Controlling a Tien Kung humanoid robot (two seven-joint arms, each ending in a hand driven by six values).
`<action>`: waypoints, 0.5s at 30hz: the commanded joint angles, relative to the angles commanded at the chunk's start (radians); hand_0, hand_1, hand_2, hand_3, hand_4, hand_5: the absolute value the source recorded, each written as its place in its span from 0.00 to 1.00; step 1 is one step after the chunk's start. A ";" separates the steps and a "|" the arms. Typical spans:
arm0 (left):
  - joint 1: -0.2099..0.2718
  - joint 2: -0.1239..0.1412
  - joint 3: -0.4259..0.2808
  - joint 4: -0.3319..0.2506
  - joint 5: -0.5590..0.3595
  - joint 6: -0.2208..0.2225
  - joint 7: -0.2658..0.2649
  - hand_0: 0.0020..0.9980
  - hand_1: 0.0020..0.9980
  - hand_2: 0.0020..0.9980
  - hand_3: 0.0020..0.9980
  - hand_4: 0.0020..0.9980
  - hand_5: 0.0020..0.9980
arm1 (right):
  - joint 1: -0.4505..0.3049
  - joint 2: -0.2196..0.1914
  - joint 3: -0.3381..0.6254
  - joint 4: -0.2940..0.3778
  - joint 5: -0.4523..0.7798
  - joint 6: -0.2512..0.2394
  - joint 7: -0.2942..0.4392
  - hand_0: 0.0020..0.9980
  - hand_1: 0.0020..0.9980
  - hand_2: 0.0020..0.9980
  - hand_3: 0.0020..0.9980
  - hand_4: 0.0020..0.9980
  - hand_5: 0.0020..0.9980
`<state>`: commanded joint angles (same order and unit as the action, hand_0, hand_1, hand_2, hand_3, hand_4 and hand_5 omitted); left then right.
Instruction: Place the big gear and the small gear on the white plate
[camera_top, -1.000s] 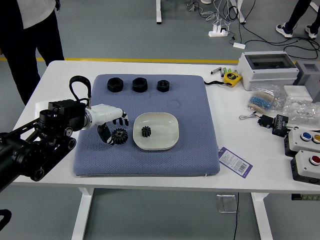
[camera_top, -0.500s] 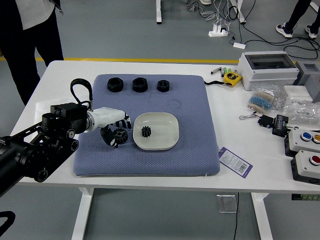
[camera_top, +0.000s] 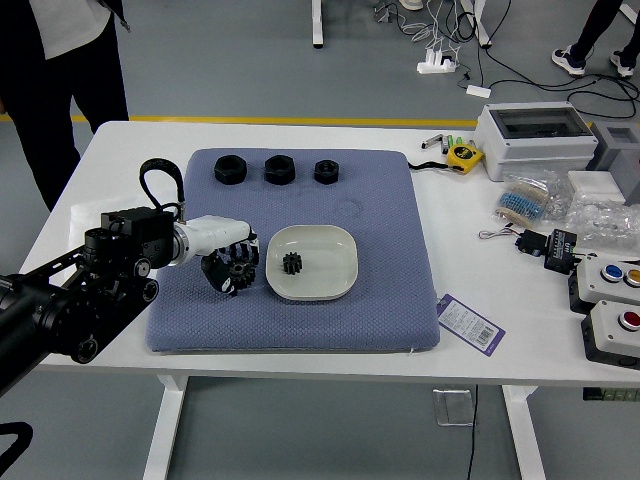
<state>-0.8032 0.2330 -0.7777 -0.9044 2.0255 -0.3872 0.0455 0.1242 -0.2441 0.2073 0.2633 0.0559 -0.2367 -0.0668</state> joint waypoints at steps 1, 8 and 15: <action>0.000 0.000 0.001 0.002 0.000 0.002 -0.001 0.50 0.52 0.56 0.57 0.87 0.00 | 0.000 0.000 0.000 0.000 0.000 0.000 0.000 0.68 0.66 0.74 0.59 0.80 0.71; 0.001 -0.002 0.006 0.012 -0.002 0.015 -0.009 0.43 0.46 0.51 0.56 0.81 0.00 | -0.002 0.000 0.002 0.000 -0.002 0.000 0.000 0.68 0.66 0.74 0.59 0.80 0.72; 0.003 -0.001 0.007 0.007 -0.014 0.020 -0.010 0.38 0.43 0.49 0.56 0.76 0.00 | -0.005 0.001 0.003 0.000 -0.005 -0.001 -0.001 0.68 0.66 0.74 0.59 0.80 0.72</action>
<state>-0.8001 0.2321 -0.7706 -0.8970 2.0113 -0.3670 0.0360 0.1191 -0.2434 0.2107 0.2635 0.0507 -0.2374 -0.0676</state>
